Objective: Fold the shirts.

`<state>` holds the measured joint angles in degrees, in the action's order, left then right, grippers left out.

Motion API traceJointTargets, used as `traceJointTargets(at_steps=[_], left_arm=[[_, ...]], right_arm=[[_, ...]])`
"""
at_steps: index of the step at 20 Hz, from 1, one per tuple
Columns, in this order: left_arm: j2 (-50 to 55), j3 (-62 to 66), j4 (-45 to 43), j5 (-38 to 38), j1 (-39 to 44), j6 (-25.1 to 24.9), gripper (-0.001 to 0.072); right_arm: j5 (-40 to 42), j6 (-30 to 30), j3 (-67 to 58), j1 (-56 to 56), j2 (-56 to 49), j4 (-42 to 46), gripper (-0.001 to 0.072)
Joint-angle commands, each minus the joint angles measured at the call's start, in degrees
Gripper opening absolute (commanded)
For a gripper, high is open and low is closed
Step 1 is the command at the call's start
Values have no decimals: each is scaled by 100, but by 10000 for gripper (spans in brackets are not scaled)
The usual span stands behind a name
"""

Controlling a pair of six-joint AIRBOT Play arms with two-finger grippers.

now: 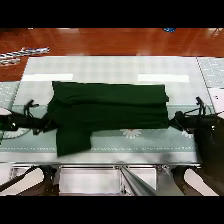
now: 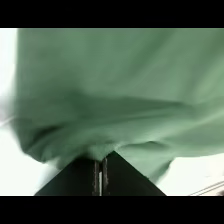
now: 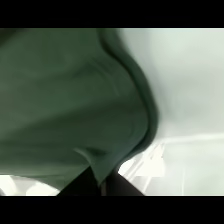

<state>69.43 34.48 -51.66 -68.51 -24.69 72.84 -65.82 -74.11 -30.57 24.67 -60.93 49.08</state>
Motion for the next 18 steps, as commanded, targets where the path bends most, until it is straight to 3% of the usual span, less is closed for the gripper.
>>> traceJointTargets(at_steps=[1,5,9,13,18], left_arm=[[105,1019,675,-245,48,0,22],[866,2332,713,-249,540,44,22],[2142,3908,713,-302,990,479,23],[3331,5473,706,-728,1043,999,22],[4310,6520,710,-929,1043,1250,22]], right_arm=[[-153,-55,-590,-50,26,-236,19],[146,87,-1134,-417,-304,-529,19],[551,-20,-1827,-739,-1246,-546,19],[584,-68,-2638,-776,-2131,-586,19],[695,-79,-3438,-800,-3029,-859,19]])
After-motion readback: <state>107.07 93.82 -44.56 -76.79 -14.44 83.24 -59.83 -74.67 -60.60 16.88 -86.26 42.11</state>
